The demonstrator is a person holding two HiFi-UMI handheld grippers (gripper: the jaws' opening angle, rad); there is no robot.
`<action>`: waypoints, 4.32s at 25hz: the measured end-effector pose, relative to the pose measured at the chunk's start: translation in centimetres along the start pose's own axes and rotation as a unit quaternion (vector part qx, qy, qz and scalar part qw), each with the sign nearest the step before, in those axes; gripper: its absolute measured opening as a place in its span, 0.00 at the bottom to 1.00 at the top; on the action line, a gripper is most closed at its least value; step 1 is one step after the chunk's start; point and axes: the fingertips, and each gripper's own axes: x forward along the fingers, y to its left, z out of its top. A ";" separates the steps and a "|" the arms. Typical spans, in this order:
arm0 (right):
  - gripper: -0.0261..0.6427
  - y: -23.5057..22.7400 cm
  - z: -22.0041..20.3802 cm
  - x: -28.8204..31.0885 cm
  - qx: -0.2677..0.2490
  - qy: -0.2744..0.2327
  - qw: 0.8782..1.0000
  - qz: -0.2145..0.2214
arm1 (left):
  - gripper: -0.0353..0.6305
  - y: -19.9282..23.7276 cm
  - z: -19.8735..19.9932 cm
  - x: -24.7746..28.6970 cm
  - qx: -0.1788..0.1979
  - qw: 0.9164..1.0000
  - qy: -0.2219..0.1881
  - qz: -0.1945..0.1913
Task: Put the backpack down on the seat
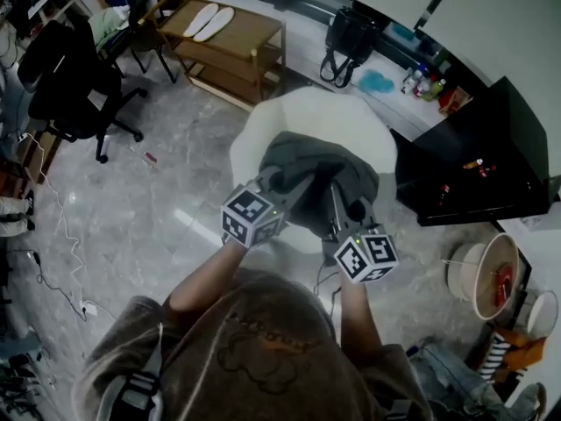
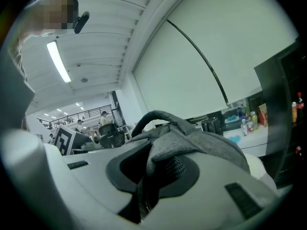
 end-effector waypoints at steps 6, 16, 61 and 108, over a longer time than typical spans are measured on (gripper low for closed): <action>0.11 -2.6 -0.3 2.9 0.010 -0.006 1.000 -0.026 | 0.13 2.8 -0.3 2.9 0.012 0.999 0.017 -0.026; 0.11 -6.9 -0.9 5.7 0.008 0.002 0.999 -0.044 | 0.13 5.5 -1.4 7.4 0.015 0.999 0.020 -0.035; 0.11 -27.4 -16.8 14.0 0.039 0.035 0.996 -0.067 | 0.13 14.5 -20.5 24.2 -0.008 0.996 0.082 -0.044; 0.11 -40.9 -24.1 24.7 0.055 0.077 0.984 -0.149 | 0.14 25.2 -27.9 36.3 -0.036 0.996 0.078 0.015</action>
